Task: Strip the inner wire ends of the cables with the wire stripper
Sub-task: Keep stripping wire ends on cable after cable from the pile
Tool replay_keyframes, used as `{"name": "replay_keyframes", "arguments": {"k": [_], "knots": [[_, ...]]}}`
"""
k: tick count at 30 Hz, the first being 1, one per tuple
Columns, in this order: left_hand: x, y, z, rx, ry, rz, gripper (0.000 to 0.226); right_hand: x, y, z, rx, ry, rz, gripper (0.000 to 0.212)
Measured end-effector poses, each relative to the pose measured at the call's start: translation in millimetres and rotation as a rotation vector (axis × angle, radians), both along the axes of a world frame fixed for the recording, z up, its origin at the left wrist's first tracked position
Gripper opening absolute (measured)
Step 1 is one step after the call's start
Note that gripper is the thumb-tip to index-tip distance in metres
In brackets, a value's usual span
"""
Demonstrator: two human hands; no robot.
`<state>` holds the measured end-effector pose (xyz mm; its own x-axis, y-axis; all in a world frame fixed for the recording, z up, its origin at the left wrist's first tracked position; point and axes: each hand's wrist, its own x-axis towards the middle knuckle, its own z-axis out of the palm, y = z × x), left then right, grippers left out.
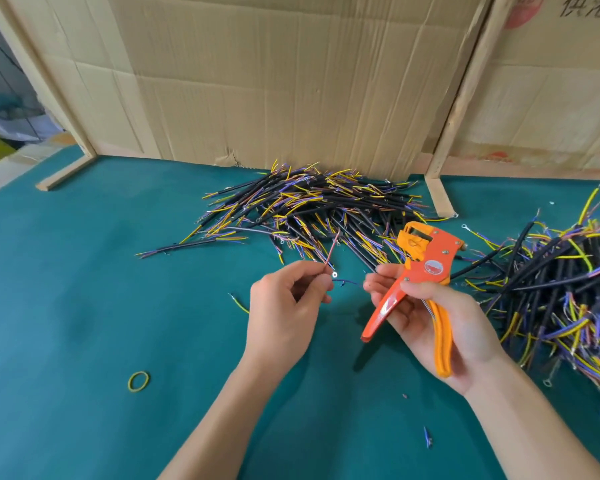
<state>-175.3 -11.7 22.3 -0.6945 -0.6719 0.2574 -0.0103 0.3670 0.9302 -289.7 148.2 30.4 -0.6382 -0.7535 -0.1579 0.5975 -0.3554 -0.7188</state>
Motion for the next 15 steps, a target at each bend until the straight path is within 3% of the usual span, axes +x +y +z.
{"name": "replay_keyframes", "arguments": {"k": [11,15], "knots": [[-1,-9,-1,0.262,0.145,0.025,0.015,0,-1,0,0.035,0.033,-0.004,0.041],[0,-17,0,0.323,0.204,0.087,0.017,4,1,0,0.026,0.01,0.138,0.052]]}}
